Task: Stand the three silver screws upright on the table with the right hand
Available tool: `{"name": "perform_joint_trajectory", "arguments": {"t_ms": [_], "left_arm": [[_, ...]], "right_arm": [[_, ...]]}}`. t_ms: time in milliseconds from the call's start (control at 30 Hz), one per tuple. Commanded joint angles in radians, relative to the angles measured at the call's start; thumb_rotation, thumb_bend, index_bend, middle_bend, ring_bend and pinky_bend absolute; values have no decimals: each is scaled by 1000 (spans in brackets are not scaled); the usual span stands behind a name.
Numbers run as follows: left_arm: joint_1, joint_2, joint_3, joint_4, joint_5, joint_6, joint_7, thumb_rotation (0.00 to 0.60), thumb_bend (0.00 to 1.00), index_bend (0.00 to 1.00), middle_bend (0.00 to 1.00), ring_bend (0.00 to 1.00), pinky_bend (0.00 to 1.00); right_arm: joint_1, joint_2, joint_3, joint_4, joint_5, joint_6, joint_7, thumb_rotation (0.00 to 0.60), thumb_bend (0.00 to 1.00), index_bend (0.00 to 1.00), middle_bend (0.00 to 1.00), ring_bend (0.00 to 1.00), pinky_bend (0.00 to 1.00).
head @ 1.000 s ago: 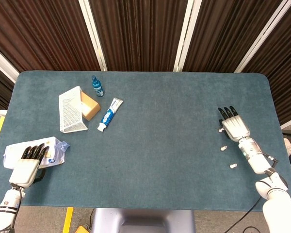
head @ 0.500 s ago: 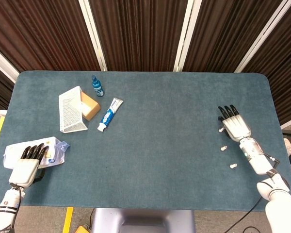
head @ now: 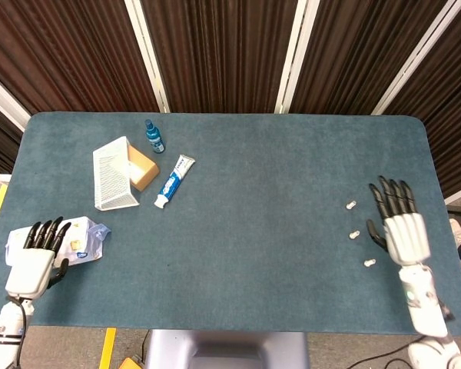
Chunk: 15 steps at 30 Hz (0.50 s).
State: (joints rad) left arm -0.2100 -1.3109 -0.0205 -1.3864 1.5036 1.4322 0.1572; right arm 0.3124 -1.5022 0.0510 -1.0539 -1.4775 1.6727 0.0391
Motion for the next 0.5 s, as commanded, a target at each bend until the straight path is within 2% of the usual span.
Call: {"name": "perform_joint_trajectory", "arguments": {"t_ms": [33,167,300,500], "left_arm": [[20,14,10,-19,33,45,2,600,474,0,0,0,38],[33,58,27,-71,49,48,-25,600,475,0,0,0,38],[40,102,39,-125,45,34,-33,600,475,0,0,0,41],[59,124,45,-153,73,69,-41,600,474,0,0,0,42]], "right_arm": [[-162,218,-21,-379,119,-70,-279,600,487,0,0,0,0],[-170,261,-37,-443,90,-88,-306,600,487,0,0,0,0],[-181,282,-46,-467,58,-90,-289,600,487,0,0,0,0],[-194,305,-52,-482,21,-93,-273,600,487,0,0,0,0]]}}
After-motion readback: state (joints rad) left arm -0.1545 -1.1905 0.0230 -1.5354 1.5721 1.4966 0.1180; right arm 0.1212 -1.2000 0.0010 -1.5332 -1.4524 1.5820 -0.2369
